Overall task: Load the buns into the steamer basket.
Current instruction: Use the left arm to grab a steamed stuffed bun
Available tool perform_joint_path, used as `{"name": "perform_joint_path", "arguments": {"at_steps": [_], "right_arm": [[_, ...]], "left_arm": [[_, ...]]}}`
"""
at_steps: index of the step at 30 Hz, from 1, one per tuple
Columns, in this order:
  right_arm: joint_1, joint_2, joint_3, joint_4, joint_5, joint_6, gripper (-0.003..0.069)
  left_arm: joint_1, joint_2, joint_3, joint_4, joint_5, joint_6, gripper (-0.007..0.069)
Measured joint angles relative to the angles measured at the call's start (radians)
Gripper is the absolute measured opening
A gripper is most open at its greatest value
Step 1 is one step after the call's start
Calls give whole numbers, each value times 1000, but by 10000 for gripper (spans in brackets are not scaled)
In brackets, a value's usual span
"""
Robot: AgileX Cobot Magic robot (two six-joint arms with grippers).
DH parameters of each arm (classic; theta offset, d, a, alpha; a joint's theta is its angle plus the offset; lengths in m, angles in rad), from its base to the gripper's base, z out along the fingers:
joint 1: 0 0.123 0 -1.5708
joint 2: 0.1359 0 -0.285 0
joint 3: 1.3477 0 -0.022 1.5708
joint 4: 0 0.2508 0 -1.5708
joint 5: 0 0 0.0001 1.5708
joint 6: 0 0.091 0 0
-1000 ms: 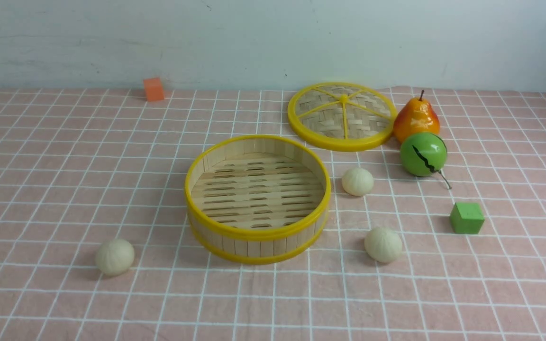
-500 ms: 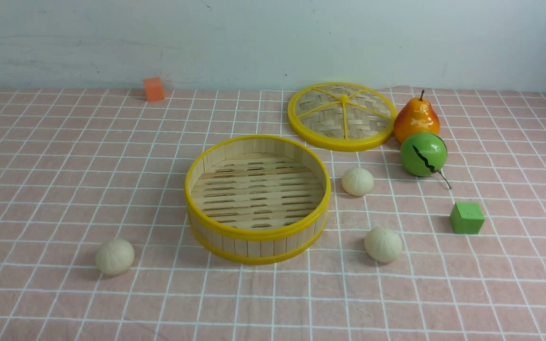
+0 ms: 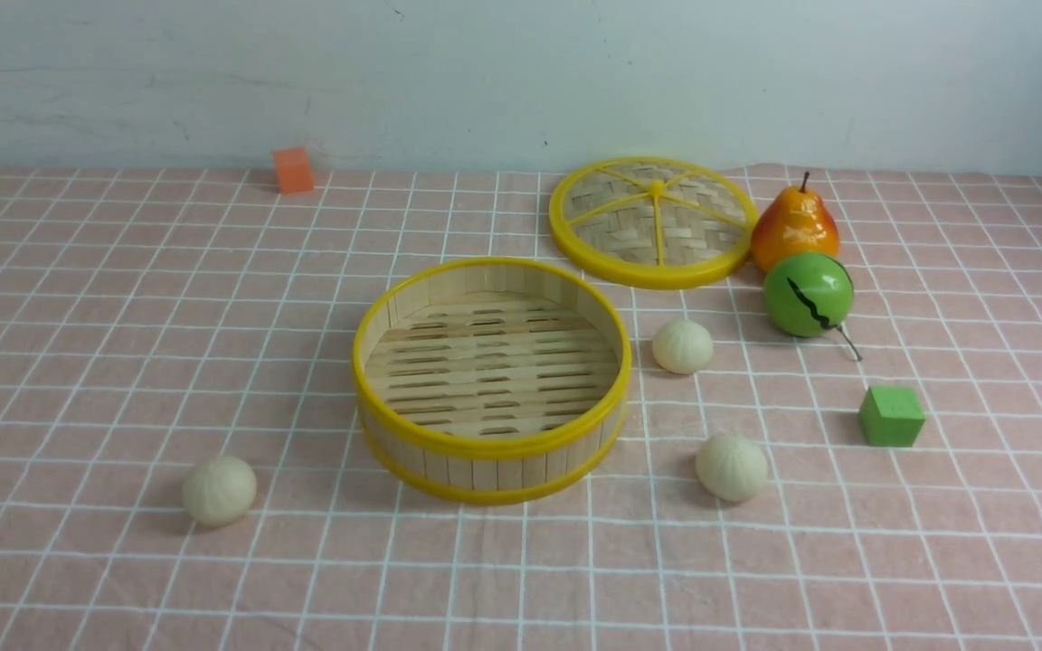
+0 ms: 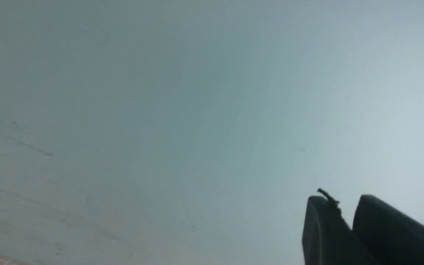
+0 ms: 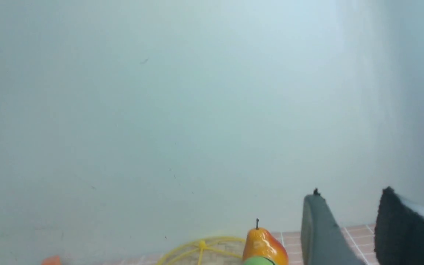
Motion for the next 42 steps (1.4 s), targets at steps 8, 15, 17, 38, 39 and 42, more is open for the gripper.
{"name": "perform_joint_path", "arguments": {"at_steps": [8, 15, 17, 38, 39, 42], "right_arm": [[0, 253, -273, 11, 96, -29, -15], [1, 620, -543, -94, 499, -39, -10], [22, 758, -606, -118, 679, -49, -8], [292, 1255, -790, 195, 1045, -515, -2], [292, 1255, -790, 195, 1044, -515, -2], [292, 1255, -790, 197, 1040, -517, -2]], "left_arm": [[0, 227, -393, 61, 282, 26, -4], [0, 659, -692, 48, 584, 131, -14], [0, 820, -822, -6, 780, 140, -14], [0, 1669, -1136, -23, 1180, 274, 404], [0, 1687, -1136, -6, 1174, 274, 433], [0, 1743, -1136, 20, 1148, 274, 460]]}}
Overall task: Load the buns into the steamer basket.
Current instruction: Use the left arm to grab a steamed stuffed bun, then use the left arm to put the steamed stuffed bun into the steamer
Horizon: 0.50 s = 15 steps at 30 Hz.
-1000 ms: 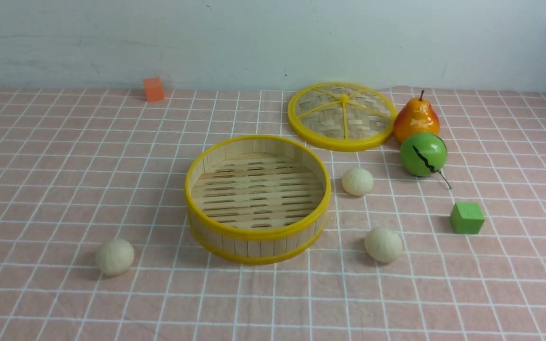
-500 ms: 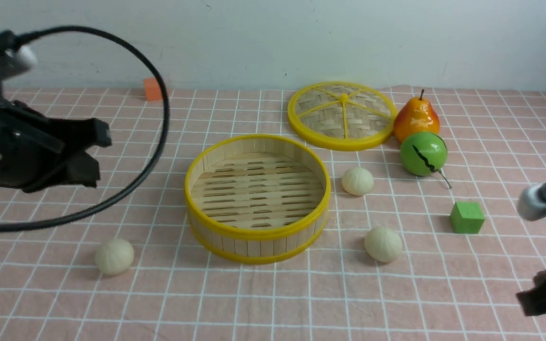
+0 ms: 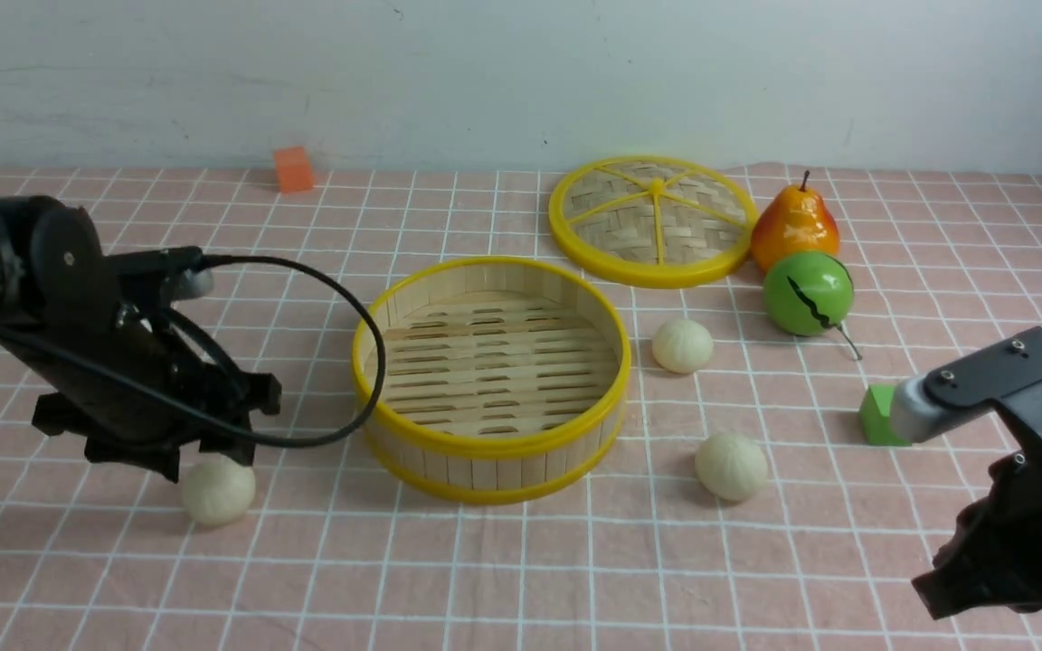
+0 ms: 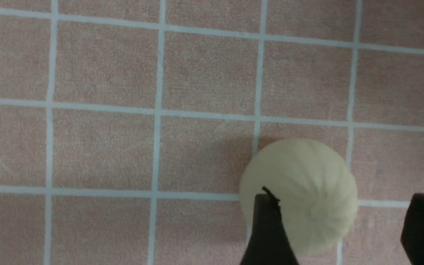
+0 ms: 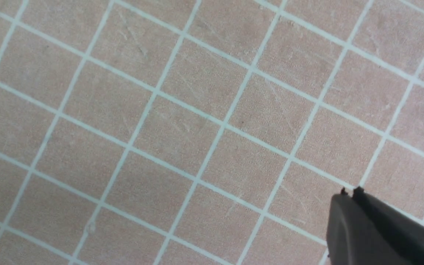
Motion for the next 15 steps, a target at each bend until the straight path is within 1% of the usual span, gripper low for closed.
{"name": "perform_joint_path", "arguments": {"at_steps": [2, 5, 9, 10, 12, 15], "right_arm": [[0, 0, 0, 0, -5, 0, -2], [0, 0, 0, 0, -12, 0, -2], [0, 0, 0, 1, -16, 0, 0], [0, 0, 0, 1, -20, 0, 0], [0, 0, 0, 1, -26, 0, 0], [0, 0, 0, 1, -36, 0, 0]], "left_arm": [[0, 25, -1, 7, -18, 0, 447], [0, 61, -2, 11, -30, 0, 382], [0, 77, -4, 11, -45, 0, 236], [0, 77, -22, 6, -28, 0, 137], [-6, 72, -60, 2, 18, 0, 31], [-33, 62, -120, 2, 76, 0, -1]]}}
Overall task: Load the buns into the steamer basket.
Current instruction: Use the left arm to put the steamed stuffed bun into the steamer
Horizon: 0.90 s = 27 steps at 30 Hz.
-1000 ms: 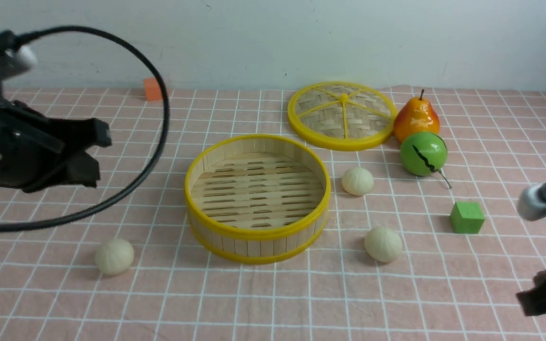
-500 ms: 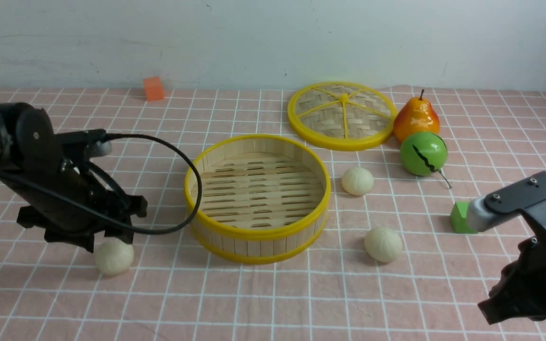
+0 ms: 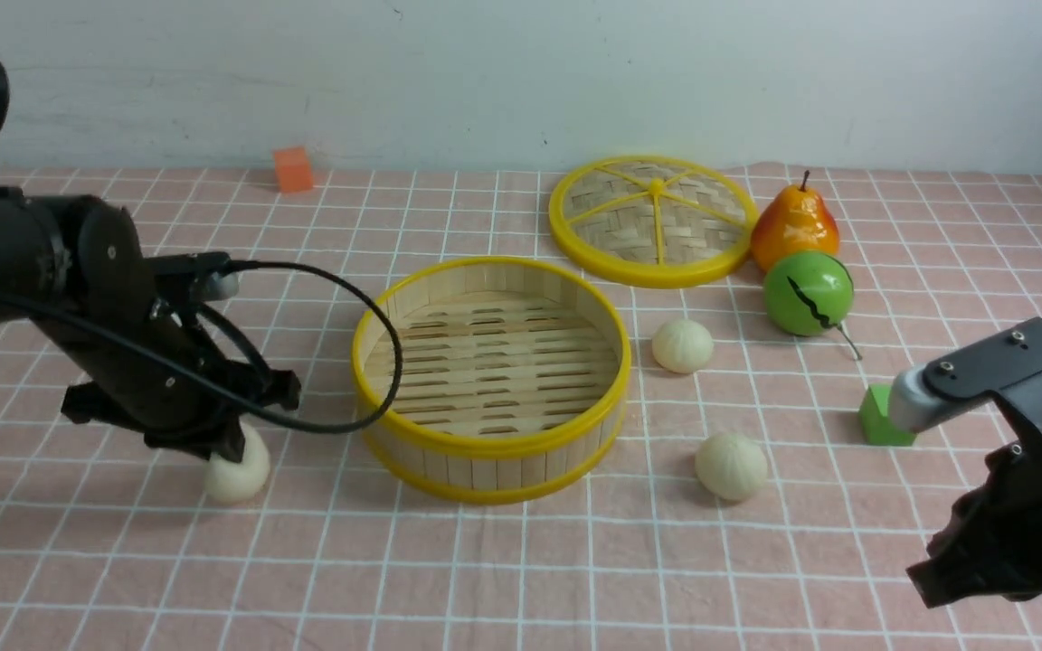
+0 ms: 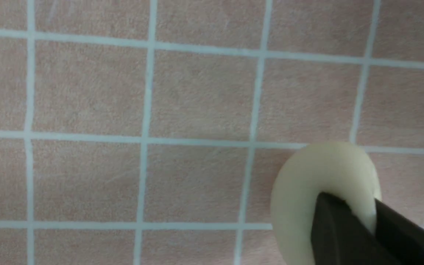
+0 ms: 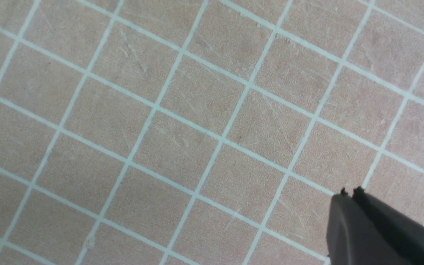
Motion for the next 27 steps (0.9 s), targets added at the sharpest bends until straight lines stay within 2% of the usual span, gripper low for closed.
{"name": "perform_joint_path", "arguments": {"at_steps": [6, 11, 16, 17, 18, 19, 22, 25, 27], "right_arm": [[0, 3, 0, 0, -17, 0, 2], [0, 25, 0, 9, -20, 0, 8], [0, 42, 0, 14, -20, 0, 11], [0, 49, 0, 14, -7, 0, 15], [0, 49, 0, 14, -5, 0, 15], [0, 56, -3, 14, 10, 0, 22], [0, 85, -48, 16, 67, 0, 61], [6, 135, -140, 19, 118, 0, 134], [17, 170, -203, 19, 138, 0, 185]], "left_arm": [[-153, 10, -269, 32, 52, 8, -1], [-196, 137, -437, 84, 50, 8, 9], [-196, 280, -513, 84, 87, 8, 134], [-196, 311, -522, 80, 96, 8, 234], [-196, 314, -523, 79, 97, 8, 246], [-196, 329, -528, 76, 101, 8, 326], [-196, 333, -542, 70, 114, -31, 470], [-197, 306, -580, 71, 208, -85, 512], [-197, 269, -610, 76, 273, -102, 512]]}}
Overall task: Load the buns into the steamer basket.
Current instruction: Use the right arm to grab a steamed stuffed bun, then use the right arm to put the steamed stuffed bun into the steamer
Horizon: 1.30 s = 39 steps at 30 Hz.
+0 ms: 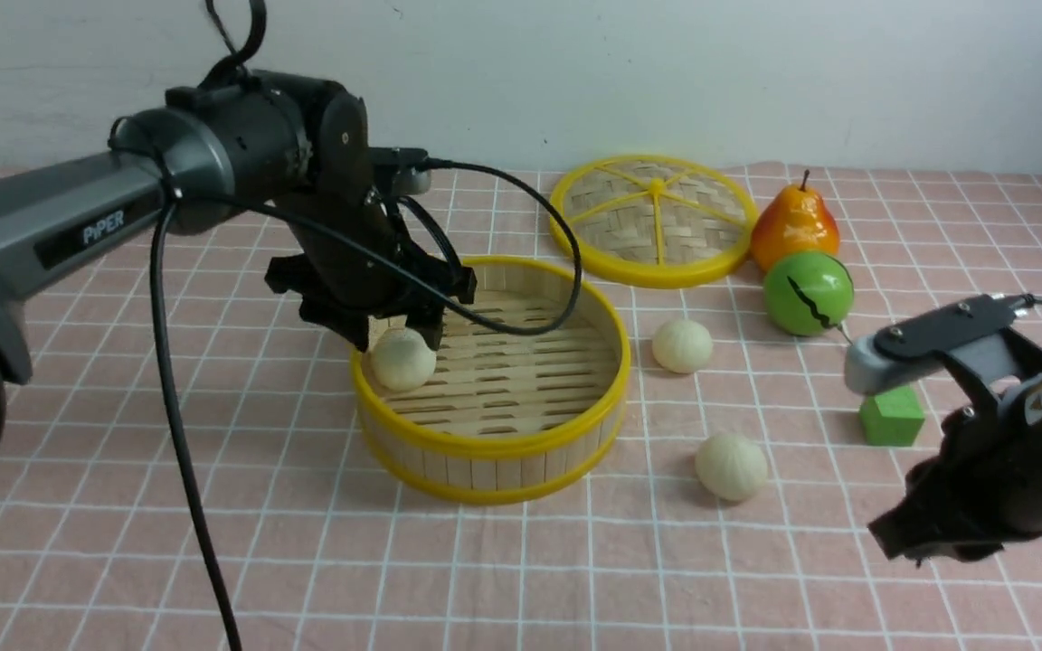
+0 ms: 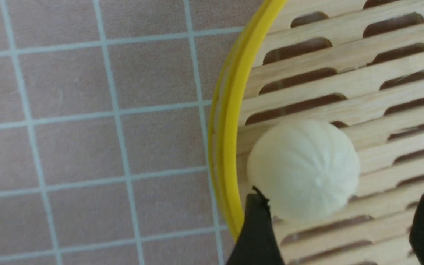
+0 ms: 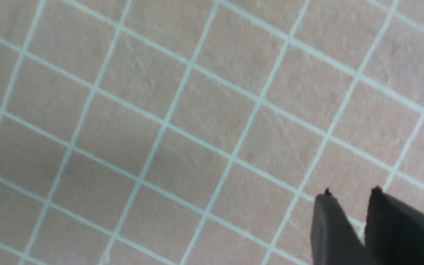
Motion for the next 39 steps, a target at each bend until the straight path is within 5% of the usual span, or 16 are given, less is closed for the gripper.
{"name": "perform_joint_path", "arguments": {"at_steps": [3, 8, 16, 21, 26, 32, 39], "right_arm": [[37, 108, -147, 13, 13, 0, 307], [62, 275, -294, 20, 11, 0, 388], [64, 512, -442, 21, -6, 2, 399], [64, 575, -467, -16, -35, 3, 307], [64, 581, -549, -79, 30, 0, 34], [113, 587, -818, -91, 150, -27, 18], [276, 645, -944, -105, -46, -118, 24]], "left_arm": [[0, -108, -29, 5, 111, -5, 483], [0, -341, 40, 5, 234, 19, 388], [0, -751, 450, 13, 122, 23, 212], [0, -977, 708, 80, 32, 1, 155], [0, -1242, 973, 231, -50, -172, 145], [0, -1377, 1215, 353, -221, -347, 146], [0, -1350, 1327, 367, -400, -379, 147]]}}
